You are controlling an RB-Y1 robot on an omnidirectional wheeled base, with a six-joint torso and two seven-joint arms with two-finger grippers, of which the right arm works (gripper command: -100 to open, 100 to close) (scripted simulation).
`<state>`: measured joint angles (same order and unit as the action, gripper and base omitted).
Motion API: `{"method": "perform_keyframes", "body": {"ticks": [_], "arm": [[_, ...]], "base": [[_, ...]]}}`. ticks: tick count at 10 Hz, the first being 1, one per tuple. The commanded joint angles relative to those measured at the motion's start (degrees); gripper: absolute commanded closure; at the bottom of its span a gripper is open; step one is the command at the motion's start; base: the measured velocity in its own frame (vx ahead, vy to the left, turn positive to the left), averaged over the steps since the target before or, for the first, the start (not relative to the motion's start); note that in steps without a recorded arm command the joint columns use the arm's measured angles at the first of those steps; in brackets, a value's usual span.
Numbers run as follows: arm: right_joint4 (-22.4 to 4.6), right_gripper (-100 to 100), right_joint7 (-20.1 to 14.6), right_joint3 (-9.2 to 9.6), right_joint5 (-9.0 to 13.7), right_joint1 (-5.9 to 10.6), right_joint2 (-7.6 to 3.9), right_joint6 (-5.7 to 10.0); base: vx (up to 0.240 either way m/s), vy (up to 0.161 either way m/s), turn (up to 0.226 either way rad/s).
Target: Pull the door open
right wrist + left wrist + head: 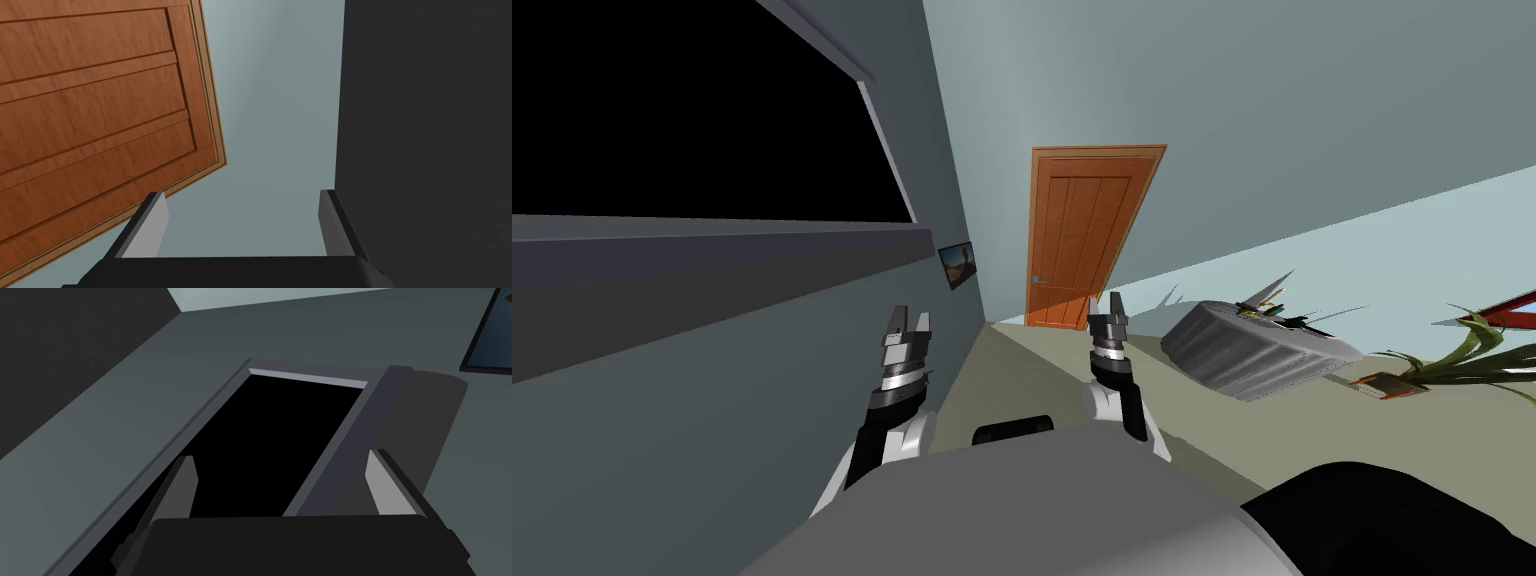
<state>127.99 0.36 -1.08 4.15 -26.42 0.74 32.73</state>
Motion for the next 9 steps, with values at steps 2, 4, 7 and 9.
{"method": "perform_keyframes", "body": {"ticks": [2, 4, 7, 9], "arm": [[-2.3, -100, -0.1, -0.31, 0.0, 0.47, -0.82, 0.33], [-5.0, -100, -0.3, -0.69, 0.0, 1.03, -1.64, 0.73], [-8.6, -100, -0.5, -1.18, 0.1, 1.78, -2.55, 1.26], [-12.0, -100, -0.7, -1.65, 0.1, 2.48, -3.29, 1.76]], "base": [[0.153, 0.004, 0.01], [0.207, 0.005, 0.018], [0.178, 0.014, 0.014], [0.152, 0.0, 0.016]]}}
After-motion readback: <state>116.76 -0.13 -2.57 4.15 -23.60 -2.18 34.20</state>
